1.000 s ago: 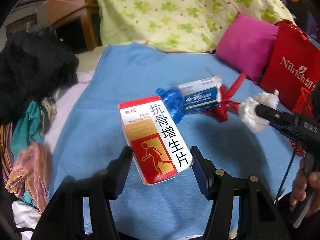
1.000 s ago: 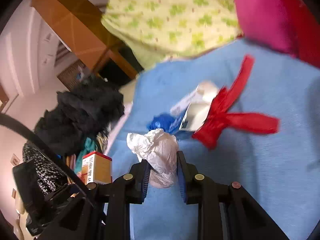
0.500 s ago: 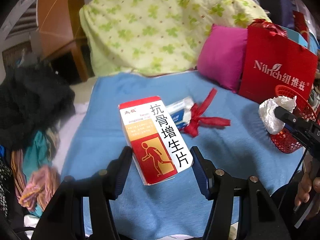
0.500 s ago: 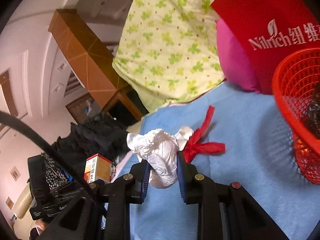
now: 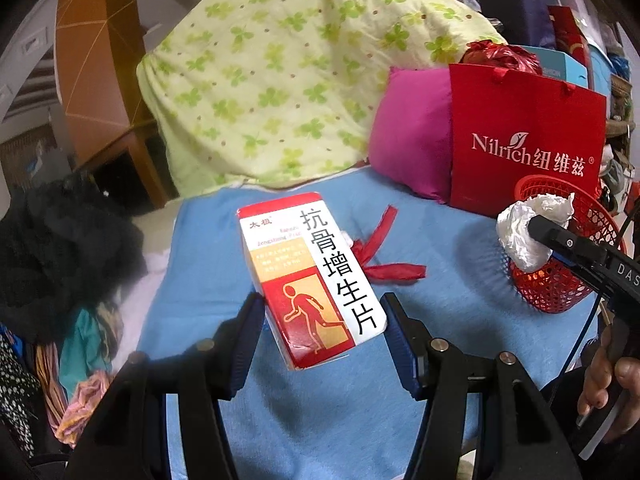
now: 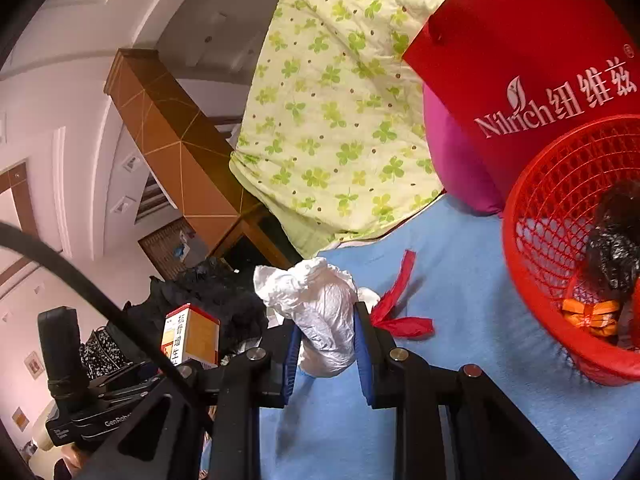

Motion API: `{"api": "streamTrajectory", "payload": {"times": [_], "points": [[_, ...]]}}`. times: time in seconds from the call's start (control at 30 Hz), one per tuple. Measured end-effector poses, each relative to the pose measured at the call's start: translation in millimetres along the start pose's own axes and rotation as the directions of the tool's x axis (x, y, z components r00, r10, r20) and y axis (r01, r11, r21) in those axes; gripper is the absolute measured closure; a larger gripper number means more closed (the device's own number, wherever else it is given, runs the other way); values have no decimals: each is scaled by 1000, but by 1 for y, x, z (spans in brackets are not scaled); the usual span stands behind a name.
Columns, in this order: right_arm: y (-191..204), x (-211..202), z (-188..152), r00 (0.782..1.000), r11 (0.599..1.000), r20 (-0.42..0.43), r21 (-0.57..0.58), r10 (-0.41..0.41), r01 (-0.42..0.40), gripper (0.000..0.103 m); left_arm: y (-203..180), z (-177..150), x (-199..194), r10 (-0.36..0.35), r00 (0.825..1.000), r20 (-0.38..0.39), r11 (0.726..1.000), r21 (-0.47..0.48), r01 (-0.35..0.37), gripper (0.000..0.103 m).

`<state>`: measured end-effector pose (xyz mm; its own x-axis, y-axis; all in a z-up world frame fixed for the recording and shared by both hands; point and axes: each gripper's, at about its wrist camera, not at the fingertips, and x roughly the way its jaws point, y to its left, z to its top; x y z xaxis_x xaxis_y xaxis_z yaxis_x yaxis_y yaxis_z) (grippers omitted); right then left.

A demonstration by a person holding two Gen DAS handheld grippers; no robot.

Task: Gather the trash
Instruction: 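Carry the box and wrapper to the red basket and open both grippers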

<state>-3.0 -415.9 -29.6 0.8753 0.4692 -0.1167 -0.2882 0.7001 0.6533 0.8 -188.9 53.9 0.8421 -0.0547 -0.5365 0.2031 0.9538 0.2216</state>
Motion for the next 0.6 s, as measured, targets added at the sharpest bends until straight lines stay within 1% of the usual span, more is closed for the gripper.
{"api": "streamTrajectory", "payload": {"times": [0.4, 0.6], "points": [[-7, -21, 7, 998, 1000, 57, 0, 3, -3, 76, -24, 10, -4, 13, 999, 29, 998, 58, -15, 42], [-12, -29, 8, 997, 1000, 78, 4, 1, -1, 76, -32, 13, -3, -4, 1000, 25, 998, 62, 2, 42]]}}
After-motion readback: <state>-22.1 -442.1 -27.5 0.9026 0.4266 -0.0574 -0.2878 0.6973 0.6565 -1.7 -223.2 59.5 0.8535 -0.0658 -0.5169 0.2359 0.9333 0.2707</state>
